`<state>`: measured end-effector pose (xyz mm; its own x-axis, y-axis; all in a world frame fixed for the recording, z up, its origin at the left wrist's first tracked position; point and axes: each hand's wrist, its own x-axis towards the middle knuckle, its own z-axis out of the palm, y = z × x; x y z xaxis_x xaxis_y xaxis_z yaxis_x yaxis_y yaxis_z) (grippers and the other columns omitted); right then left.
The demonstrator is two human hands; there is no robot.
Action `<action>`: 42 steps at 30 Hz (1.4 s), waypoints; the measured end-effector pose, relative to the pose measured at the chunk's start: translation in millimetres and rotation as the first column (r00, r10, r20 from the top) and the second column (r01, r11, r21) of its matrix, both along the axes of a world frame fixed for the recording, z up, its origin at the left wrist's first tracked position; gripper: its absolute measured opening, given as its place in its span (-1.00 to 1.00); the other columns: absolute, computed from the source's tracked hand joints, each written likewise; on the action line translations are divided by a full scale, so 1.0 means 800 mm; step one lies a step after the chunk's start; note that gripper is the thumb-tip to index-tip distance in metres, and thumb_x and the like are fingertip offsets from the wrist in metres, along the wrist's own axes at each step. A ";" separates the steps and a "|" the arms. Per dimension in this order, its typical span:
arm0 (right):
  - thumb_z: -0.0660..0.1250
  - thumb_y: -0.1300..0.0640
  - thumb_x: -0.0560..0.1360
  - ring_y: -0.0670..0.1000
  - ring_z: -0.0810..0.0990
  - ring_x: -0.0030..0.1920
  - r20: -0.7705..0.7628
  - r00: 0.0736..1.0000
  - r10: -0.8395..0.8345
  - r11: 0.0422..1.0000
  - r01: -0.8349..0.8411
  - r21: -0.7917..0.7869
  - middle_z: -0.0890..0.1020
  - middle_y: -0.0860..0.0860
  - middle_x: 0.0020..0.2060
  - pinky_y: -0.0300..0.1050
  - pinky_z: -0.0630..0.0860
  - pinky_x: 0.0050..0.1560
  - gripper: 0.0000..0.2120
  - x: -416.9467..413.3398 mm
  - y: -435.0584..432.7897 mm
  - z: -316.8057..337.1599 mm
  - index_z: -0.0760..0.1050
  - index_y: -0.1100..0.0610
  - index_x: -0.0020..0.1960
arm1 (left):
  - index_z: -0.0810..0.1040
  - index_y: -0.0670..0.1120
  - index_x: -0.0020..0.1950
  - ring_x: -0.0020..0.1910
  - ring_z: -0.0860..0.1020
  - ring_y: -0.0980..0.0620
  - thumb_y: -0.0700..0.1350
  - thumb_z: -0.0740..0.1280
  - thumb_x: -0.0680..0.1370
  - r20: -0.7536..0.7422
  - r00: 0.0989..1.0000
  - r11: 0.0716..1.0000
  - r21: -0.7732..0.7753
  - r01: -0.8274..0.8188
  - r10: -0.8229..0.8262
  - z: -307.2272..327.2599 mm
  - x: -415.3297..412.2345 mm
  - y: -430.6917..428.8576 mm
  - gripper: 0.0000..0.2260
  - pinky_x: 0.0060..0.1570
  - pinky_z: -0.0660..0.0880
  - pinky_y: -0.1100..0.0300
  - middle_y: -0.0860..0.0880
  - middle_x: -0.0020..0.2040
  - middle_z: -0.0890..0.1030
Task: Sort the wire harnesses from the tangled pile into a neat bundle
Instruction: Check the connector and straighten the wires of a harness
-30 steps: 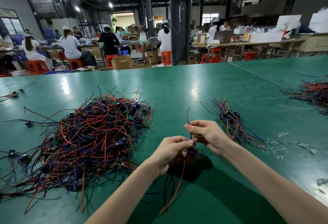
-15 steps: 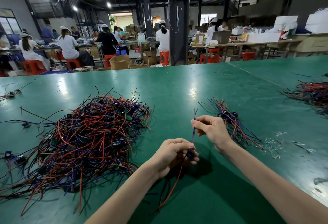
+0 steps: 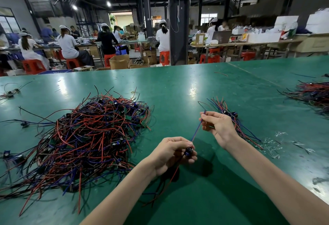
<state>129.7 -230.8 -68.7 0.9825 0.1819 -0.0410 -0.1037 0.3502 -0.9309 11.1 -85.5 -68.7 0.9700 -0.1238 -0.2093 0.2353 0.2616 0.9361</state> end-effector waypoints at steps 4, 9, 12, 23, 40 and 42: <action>0.25 0.43 0.50 -0.08 0.54 -0.51 -0.136 0.989 0.054 0.988 -0.034 0.151 0.62 0.11 -0.46 -0.28 0.52 -0.47 -0.88 0.002 0.003 0.001 0.51 0.30 -0.16 | 0.53 -0.23 -0.24 -0.42 0.61 -0.03 -0.33 0.26 0.52 0.001 1.000 1.000 0.014 -0.002 0.002 0.001 0.000 0.004 -0.85 -0.40 0.55 0.23 -0.17 -0.36 0.61; 0.37 0.39 0.45 -0.07 0.53 -0.46 0.238 0.969 -0.064 0.964 0.121 -0.235 0.59 0.13 -0.35 -0.26 0.55 -0.39 -0.95 0.001 0.002 -0.008 0.58 0.29 -0.14 | 0.54 -0.24 -0.24 -0.43 0.60 -0.03 -0.32 0.26 0.53 -0.022 1.000 0.999 0.049 0.011 -0.009 0.001 0.000 0.005 -0.84 -0.40 0.55 0.24 -0.18 -0.37 0.60; 0.42 0.35 0.43 -0.01 0.55 -0.39 0.507 0.861 -0.051 0.872 0.286 -0.398 0.63 0.12 -0.33 -0.18 0.58 -0.28 -0.94 0.003 0.000 -0.014 0.62 0.30 -0.10 | 0.54 -0.24 -0.24 -0.43 0.60 -0.03 -0.32 0.26 0.52 -0.033 0.999 0.998 0.063 0.010 -0.008 0.001 0.001 0.007 -0.84 -0.41 0.55 0.25 -0.18 -0.37 0.60; 0.39 0.30 0.46 -0.13 0.44 -0.58 0.039 0.996 -0.086 0.995 0.087 -0.042 0.59 0.02 -0.54 -0.31 0.39 -0.58 -0.85 0.004 -0.004 0.003 0.51 0.29 -0.27 | 0.56 -0.21 -0.28 -0.43 0.59 -0.03 -0.31 0.26 0.53 -0.029 0.999 0.995 0.093 0.039 -0.037 0.000 0.000 0.010 -0.80 -0.41 0.54 0.25 -0.17 -0.37 0.59; 0.24 0.28 0.55 -0.20 0.40 -0.64 -0.422 0.864 0.276 0.944 -0.162 0.286 0.57 0.06 -0.49 -0.43 0.25 -0.70 -0.79 0.009 -0.017 0.010 0.43 0.29 -0.26 | 0.70 -0.15 -0.16 -0.39 0.62 -0.02 -0.29 0.29 0.53 -0.045 0.992 0.978 0.168 0.122 -0.116 0.000 -0.003 0.011 -0.80 -0.36 0.57 0.25 -0.15 -0.36 0.61; 0.25 0.30 0.54 -0.20 0.39 -0.65 -0.384 0.895 0.229 0.967 -0.164 0.196 0.56 0.07 -0.45 -0.44 0.24 -0.69 -0.79 0.008 -0.014 0.007 0.44 0.29 -0.27 | 0.69 -0.14 -0.21 -0.40 0.61 -0.01 -0.29 0.30 0.53 -0.053 0.989 0.974 0.172 0.147 -0.140 -0.001 -0.004 0.010 -0.79 -0.38 0.56 0.26 -0.14 -0.37 0.61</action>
